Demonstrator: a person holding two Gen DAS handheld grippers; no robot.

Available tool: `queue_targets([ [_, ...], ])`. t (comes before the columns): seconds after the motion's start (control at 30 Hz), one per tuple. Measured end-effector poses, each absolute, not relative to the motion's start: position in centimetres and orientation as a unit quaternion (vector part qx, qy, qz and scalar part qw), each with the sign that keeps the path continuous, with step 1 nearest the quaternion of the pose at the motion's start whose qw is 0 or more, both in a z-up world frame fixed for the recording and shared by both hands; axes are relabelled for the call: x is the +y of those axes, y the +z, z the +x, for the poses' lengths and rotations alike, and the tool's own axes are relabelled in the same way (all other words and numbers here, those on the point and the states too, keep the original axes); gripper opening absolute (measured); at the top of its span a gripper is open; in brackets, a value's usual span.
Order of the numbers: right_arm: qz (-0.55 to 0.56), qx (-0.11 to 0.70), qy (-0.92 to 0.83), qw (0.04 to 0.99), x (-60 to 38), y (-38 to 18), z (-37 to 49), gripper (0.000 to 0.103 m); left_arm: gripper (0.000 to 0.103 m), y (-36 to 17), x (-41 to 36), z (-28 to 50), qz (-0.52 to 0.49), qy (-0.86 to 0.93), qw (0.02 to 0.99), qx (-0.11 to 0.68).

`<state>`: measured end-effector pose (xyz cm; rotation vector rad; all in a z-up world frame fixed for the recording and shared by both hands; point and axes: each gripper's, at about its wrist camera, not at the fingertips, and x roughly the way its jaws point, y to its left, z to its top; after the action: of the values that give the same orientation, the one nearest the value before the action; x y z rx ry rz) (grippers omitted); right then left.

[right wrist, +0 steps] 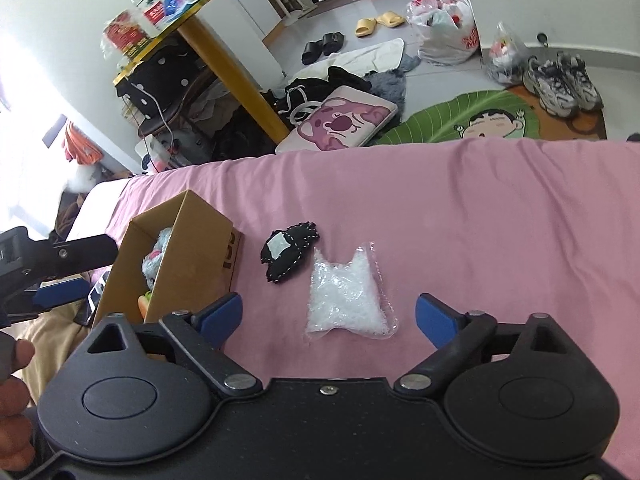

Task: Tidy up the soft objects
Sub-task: 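Grasp the black patched plush with the left gripper while the right gripper grasps the bead bag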

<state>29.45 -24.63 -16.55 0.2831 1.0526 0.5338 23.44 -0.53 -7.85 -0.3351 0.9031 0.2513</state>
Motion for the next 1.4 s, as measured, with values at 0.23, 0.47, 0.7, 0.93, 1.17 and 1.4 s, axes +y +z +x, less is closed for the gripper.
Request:
queue_targets([
  [0.23, 0.151, 0.507, 0.253, 0.81, -24.9, -18.1, 30.9, 0.074, 0.072, -9.7, -2.5, 26.1, -0.166, 0.099, 0.876, 0.442],
  [0.47, 0.146, 0.531, 0.247, 0.797, -24.3, -20.3, 32.2, 0.063, 0.052, -12.9, -3.0, 28.4, -0.181, 0.103, 0.862, 0.463],
  [0.7, 0.112, 0.542, 0.242, 0.797, -23.2, -21.8, 32.5, 0.055, 0.044, -15.9, -2.9, 30.3, -0.183, 0.116, 0.849, 0.481],
  [0.93, 0.122, 0.542, 0.24, 0.796, -23.3, -22.6, 33.1, 0.049, 0.043, -18.5, -2.5, 31.8, -0.192, 0.133, 0.84, 0.489],
  [1.17, 0.149, 0.531, 0.241, 0.799, -23.4, -22.8, 33.8, 0.05, 0.043, -20.6, -1.8, 32.6, -0.206, 0.149, 0.832, 0.493],
  [1.4, 0.146, 0.526, 0.237, 0.804, -22.9, -23.4, 33.9, 0.049, 0.043, -22.0, -1.7, 33.0, -0.22, 0.144, 0.829, 0.493],
])
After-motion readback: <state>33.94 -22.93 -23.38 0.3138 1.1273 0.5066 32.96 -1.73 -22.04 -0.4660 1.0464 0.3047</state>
